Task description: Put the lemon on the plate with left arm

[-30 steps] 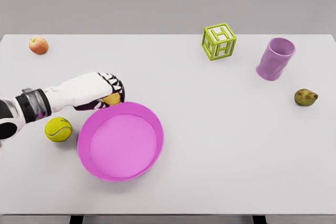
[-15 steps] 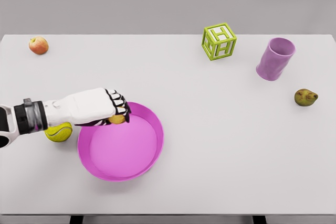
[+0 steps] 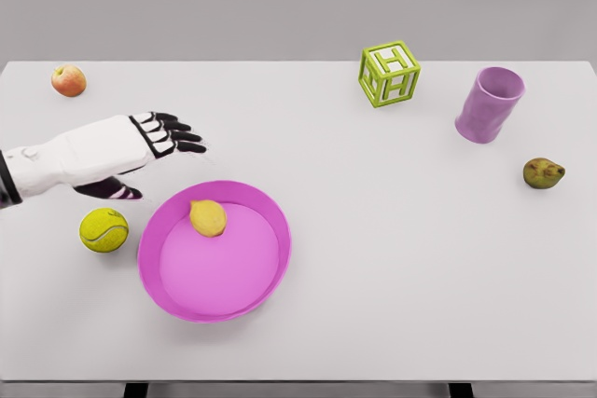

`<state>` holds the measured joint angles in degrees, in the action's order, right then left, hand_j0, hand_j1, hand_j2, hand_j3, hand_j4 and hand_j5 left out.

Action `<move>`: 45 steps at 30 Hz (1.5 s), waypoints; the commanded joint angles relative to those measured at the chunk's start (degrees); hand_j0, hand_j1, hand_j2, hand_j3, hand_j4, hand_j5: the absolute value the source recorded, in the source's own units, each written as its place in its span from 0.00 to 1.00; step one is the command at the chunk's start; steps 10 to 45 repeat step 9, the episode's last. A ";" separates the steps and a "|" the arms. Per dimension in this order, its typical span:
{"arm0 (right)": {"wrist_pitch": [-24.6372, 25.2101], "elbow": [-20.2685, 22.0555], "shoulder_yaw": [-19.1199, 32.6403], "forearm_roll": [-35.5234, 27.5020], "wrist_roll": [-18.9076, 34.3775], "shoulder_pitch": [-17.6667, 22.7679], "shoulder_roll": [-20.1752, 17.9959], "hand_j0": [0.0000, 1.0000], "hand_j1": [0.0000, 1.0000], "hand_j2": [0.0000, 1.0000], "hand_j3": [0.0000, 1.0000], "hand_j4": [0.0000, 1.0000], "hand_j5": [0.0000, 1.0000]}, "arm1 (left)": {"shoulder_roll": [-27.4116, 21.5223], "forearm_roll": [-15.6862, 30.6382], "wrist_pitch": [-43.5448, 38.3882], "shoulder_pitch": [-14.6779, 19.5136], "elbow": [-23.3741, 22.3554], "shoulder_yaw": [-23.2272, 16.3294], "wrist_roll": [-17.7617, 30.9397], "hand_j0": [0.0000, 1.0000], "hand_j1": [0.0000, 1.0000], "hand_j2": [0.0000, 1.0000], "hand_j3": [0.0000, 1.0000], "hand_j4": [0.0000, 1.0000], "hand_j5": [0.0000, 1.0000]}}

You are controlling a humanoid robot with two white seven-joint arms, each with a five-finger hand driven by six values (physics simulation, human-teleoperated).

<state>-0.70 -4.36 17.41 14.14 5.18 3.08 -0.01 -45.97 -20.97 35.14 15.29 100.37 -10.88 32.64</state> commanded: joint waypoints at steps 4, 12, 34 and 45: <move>0.00 -0.03 -0.01 0.02 0.01 0.00 0.01 1.00 1.00 1.00 1.00 1.00 1.00 | -3.78 6.29 -0.14 -0.09 -3.43 2.35 0.06 1.00 1.00 1.00 1.00 1.00 1.00; 0.00 -0.03 -0.01 -0.07 0.01 0.00 0.01 1.00 1.00 1.00 1.00 1.00 1.00 | -4.57 6.11 -0.14 -0.18 -3.43 2.35 0.06 1.00 1.00 1.00 1.00 1.00 1.00; 0.00 -0.03 -0.01 -0.07 0.01 0.00 0.01 1.00 1.00 1.00 1.00 1.00 1.00 | -4.57 6.11 -0.14 -0.18 -3.43 2.35 0.06 1.00 1.00 1.00 1.00 1.00 1.00; 0.00 -0.03 -0.01 -0.07 0.01 0.00 0.01 1.00 1.00 1.00 1.00 1.00 1.00 | -4.57 6.11 -0.14 -0.18 -3.43 2.35 0.06 1.00 1.00 1.00 1.00 1.00 1.00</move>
